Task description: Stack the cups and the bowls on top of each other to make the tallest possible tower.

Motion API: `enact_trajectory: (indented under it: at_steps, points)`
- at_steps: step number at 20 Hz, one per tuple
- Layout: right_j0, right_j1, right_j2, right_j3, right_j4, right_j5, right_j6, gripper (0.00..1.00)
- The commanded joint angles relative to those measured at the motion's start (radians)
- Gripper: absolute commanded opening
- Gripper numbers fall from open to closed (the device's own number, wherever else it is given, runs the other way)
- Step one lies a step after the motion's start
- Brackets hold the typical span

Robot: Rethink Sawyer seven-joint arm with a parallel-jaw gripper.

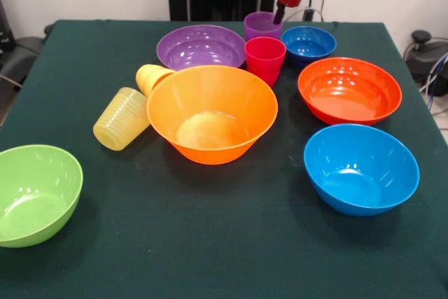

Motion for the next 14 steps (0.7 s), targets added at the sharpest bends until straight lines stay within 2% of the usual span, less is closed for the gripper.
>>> enact_trajectory:
  at_steps: [1, 9, 14]
  points:
    - [0.016, 0.025, 0.009, -0.061, -0.055, -0.029, -0.155, 1.0]
    - [-0.017, 0.001, 0.018, -0.003, -0.057, -0.075, -0.141, 1.0]
    - [-0.02, 0.016, 0.029, -0.054, -0.048, -0.016, -0.202, 1.0]
